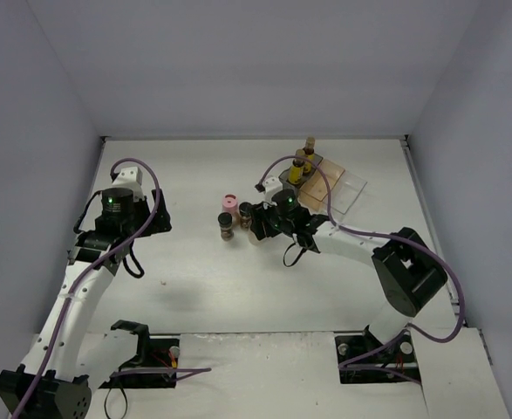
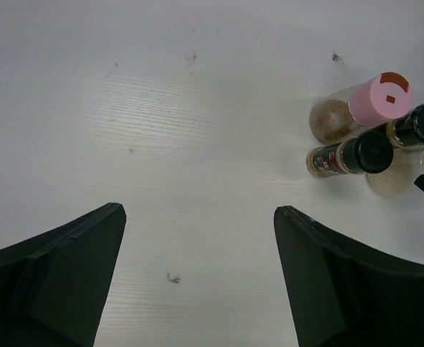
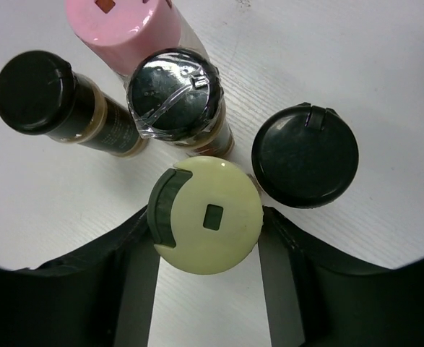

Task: Organize the condiment bottles

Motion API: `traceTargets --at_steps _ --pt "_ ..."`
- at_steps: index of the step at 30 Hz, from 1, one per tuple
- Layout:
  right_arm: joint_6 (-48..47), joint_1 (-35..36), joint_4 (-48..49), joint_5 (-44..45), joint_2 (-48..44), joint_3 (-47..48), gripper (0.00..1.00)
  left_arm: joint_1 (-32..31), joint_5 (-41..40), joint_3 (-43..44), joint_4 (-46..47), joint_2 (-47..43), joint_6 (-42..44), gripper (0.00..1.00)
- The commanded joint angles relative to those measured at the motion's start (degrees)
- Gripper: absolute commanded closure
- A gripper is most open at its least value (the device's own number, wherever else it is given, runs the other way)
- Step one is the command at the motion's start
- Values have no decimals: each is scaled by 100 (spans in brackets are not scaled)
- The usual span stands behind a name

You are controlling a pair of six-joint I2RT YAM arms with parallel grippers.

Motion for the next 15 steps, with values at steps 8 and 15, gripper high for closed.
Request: traceTargets --at_steps 8,15 --pt "-102 33 -198 281 -862 -180 91 36 -2 96 221 -57 -38 15" --pt "-216 -28 -1235 1071 -2170 214 94 44 16 105 221 -48 -47 14"
